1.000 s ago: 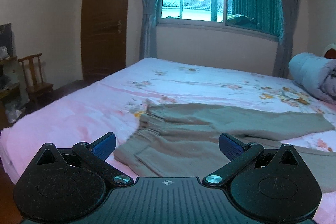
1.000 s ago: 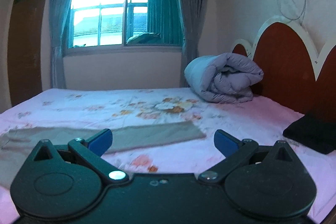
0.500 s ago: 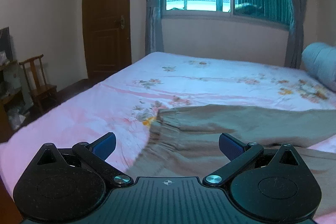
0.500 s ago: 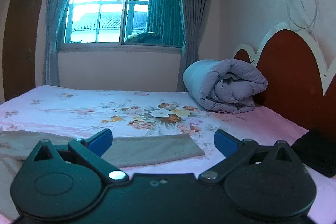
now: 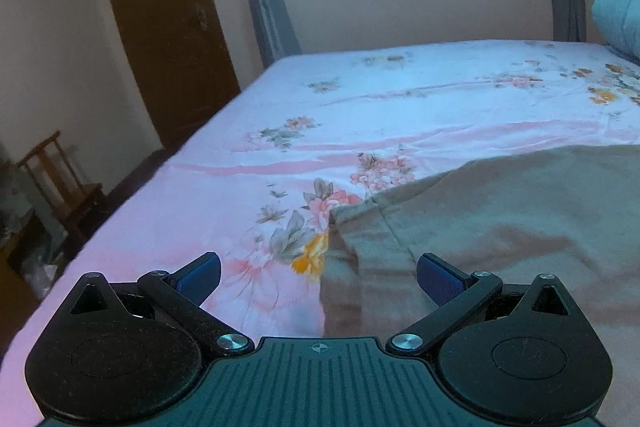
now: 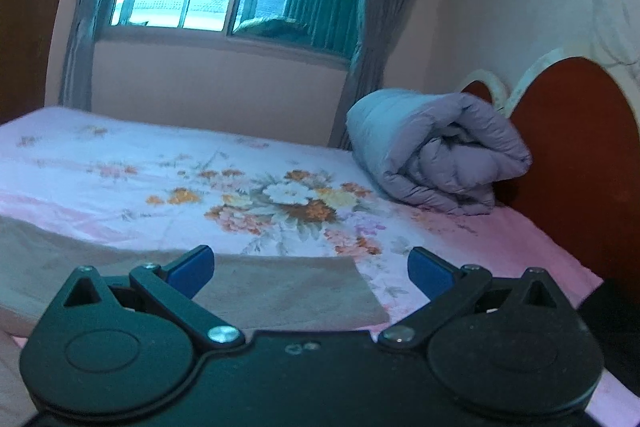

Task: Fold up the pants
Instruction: 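Reach the left tool to the pants waistband and close on it, then hold the waistband with the left tool while the right tool grasps the leg hem, then lift the leg hem with the right tool and fold it toward the waistband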

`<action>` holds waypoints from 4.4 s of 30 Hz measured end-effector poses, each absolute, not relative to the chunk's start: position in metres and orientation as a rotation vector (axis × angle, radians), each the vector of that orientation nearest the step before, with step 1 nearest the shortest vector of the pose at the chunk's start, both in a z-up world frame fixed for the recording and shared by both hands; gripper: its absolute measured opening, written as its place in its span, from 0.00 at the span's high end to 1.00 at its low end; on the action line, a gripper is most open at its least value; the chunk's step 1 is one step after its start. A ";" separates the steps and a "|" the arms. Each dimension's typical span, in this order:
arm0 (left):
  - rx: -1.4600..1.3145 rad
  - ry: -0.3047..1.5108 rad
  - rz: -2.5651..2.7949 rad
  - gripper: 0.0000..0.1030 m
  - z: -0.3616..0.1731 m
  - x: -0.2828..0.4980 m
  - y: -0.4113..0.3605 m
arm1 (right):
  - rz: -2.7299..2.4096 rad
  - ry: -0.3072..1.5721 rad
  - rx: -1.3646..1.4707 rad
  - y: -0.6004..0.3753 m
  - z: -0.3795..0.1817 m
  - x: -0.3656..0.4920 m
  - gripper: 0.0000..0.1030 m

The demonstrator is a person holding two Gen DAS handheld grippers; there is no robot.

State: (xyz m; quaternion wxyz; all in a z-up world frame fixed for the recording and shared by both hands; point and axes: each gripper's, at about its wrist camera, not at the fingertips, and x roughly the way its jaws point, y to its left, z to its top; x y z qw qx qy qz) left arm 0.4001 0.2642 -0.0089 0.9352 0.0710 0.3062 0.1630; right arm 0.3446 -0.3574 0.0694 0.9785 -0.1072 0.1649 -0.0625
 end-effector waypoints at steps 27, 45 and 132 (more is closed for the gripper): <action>-0.044 0.800 -0.025 0.78 -0.080 0.541 0.309 | -0.161 0.512 -0.009 -0.392 0.010 0.466 0.06; -0.131 0.550 0.011 0.83 -0.008 0.467 0.302 | -0.007 0.563 -0.033 -0.454 0.008 0.514 0.18; -0.138 0.392 -0.205 0.57 -0.009 0.311 0.343 | 0.554 0.330 -0.782 -0.229 0.031 0.261 0.93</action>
